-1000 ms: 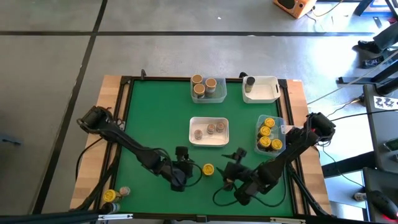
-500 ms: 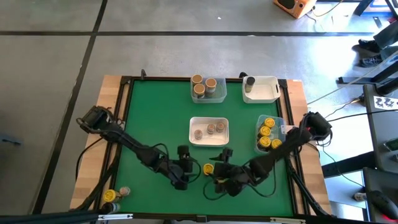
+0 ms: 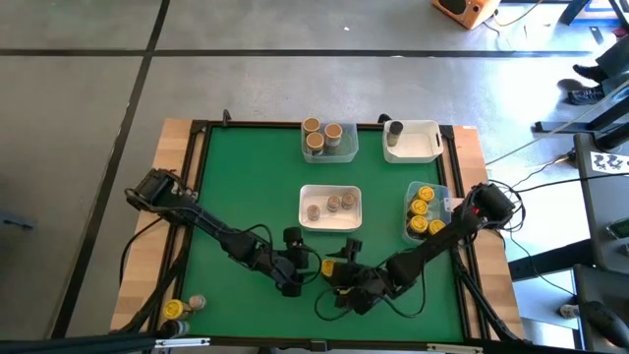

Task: Sort spices by type
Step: Put the yellow seasoning can into the bottom transparent bin

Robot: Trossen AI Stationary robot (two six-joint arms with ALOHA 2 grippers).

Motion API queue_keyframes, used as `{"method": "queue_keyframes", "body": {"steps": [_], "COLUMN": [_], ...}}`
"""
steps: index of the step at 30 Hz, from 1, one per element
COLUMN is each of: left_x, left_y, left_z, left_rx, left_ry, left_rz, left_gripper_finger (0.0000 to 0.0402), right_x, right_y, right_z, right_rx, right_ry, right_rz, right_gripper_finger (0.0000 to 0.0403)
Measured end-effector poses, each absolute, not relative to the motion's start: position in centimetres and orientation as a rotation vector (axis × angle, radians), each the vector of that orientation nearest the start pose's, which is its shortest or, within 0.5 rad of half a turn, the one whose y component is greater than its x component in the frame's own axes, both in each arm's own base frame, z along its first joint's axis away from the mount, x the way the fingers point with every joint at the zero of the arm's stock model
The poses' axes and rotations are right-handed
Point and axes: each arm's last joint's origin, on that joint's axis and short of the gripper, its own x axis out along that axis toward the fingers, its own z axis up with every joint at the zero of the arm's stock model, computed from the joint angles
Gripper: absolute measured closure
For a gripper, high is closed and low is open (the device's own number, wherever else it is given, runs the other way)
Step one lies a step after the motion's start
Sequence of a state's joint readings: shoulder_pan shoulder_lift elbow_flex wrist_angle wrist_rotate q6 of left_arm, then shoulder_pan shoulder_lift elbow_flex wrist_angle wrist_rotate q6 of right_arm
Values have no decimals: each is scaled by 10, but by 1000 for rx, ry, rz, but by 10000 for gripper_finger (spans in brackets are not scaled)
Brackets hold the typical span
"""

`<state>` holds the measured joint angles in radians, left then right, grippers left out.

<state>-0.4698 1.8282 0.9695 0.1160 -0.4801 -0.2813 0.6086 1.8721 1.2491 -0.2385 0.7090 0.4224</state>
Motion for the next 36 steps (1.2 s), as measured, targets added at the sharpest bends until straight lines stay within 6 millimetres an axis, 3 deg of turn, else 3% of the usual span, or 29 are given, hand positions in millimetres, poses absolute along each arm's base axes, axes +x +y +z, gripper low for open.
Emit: {"method": "queue_keyframes", "body": {"steps": [10, 23, 29, 36], "left_x": [329, 329, 329, 329], "left_y": [-152, -152, -152, -152], "left_z": [150, 150, 150, 150], "left_rx": [70, 68, 68, 67], "left_ry": [645, 644, 644, 644], "left_rz": [100, 101, 101, 101], "left_gripper_finger": [116, 116, 116, 116], "right_x": [337, 336, 337, 335], "right_y": [204, 203, 202, 202], "right_z": [180, 179, 179, 179], "right_rx": [-75, -71, -58, -92], "right_ry": [701, 724, 735, 736], "right_rz": [-214, -194, -179, -202], "right_gripper_finger": [123, 124, 168, 171]}}
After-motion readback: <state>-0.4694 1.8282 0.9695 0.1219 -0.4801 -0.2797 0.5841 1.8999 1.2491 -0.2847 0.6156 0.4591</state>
